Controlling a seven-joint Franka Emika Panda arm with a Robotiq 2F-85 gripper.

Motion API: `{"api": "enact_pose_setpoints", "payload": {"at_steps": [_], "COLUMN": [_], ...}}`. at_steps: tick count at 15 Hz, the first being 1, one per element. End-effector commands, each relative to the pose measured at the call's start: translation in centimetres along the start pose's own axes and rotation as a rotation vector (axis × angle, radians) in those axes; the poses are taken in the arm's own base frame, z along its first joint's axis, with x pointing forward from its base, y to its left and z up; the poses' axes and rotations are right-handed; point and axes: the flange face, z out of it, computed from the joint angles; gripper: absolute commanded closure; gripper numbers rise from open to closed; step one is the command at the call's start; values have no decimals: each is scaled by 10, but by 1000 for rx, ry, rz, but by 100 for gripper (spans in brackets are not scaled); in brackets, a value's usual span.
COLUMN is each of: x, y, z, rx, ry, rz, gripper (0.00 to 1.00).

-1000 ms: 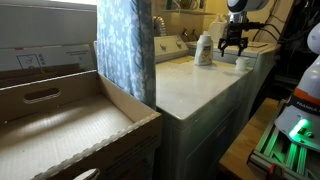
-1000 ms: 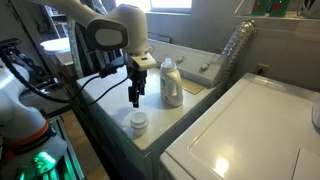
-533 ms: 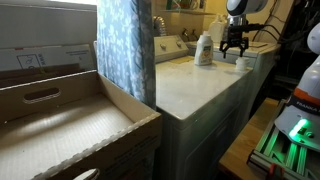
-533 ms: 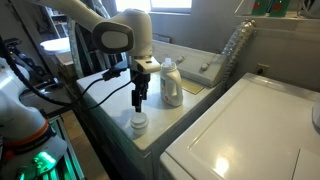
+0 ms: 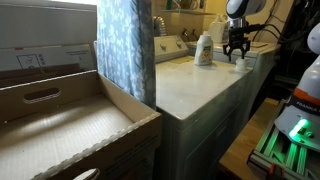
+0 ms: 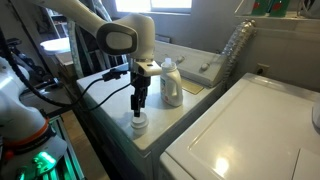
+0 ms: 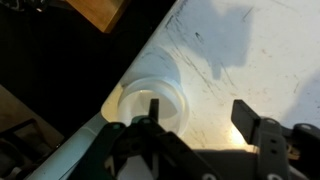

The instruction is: Flip the white lid, pick up the white lid and place it on the detergent the right way up

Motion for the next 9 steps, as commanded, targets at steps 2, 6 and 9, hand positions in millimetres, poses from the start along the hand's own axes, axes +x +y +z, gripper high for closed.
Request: {"api": "enact_pose_setpoints", "payload": {"at_steps": [2, 6, 9], "x": [1, -5, -9], "y": [-11, -31, -53], "z": [9, 2, -6], "rx": [-37, -48, -90], "ry": [-28, -1, 59], "rz": [-12, -52, -87], "gripper": [63, 94, 99]}}
